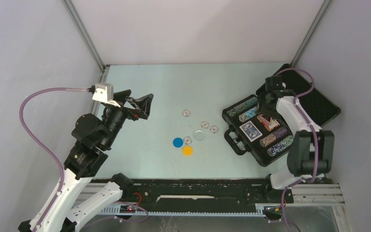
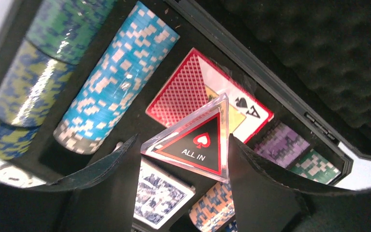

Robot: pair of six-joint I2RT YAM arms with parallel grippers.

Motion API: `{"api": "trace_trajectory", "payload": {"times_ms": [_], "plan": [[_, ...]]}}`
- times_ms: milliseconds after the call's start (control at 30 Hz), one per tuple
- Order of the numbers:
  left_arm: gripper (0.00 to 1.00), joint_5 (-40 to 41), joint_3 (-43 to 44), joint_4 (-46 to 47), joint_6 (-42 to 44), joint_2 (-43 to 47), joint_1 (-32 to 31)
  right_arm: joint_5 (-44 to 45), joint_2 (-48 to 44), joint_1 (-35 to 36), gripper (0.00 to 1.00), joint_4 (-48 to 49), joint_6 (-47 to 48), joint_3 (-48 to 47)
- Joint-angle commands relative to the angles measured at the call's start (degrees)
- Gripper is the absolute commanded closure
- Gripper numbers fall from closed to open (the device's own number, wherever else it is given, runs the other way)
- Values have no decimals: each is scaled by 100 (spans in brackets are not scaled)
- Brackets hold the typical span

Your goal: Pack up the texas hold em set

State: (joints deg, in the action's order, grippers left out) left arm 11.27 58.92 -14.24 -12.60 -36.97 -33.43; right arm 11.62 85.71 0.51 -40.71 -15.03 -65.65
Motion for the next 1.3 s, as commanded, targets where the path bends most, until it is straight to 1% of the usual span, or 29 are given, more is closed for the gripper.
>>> {"api": "trace_trajectory", "payload": {"times_ms": [0, 167, 300, 500, 667, 800, 867, 933, 1033, 1067, 1100, 1167, 1267], "plan": [[0, -91, -162, 176, -28, -17, -78, 340, 591, -6, 45, -458, 572, -696], [0, -108, -171, 176, -32, -78, -111, 214, 773, -7, 44, -183, 964, -747], [0, -87, -184, 185, -25, -94, -111, 401, 987, -1, 43, -128, 1077, -816], [0, -120, -189, 197, -47, -73, -112, 132, 910, -5, 42, -67, 1211, -813], [0, -120, -198, 202, -50, -78, -120, 106, 971, -7, 39, -116, 1252, -827], [0, -132, -193, 203, -50, -77, -137, 27, 1001, -7, 33, -154, 1260, -850], [0, -130, -193, 203, -50, -61, -137, -153, 996, -2, 31, -93, 1273, -849], [0, -130, -188, 202, -41, -69, -137, -184, 1041, 0, 26, -34, 1304, -848], [0, -107, -190, 202, -32, -69, -137, 24, 1080, -7, 15, -110, 1199, -870], [0, -96, -191, 196, -24, -72, -137, 191, 1057, -5, 3, -148, 1119, -862], [0, -97, -191, 194, -23, -74, -137, 329, 1015, -5, 1, -178, 1070, -850], [0, -98, -190, 196, -23, -71, -136, 474, 854, -3, 0, -255, 973, -835], [0, -97, -188, 194, -19, -66, -137, 241, 442, 48, 1, -276, 641, -685]]}}
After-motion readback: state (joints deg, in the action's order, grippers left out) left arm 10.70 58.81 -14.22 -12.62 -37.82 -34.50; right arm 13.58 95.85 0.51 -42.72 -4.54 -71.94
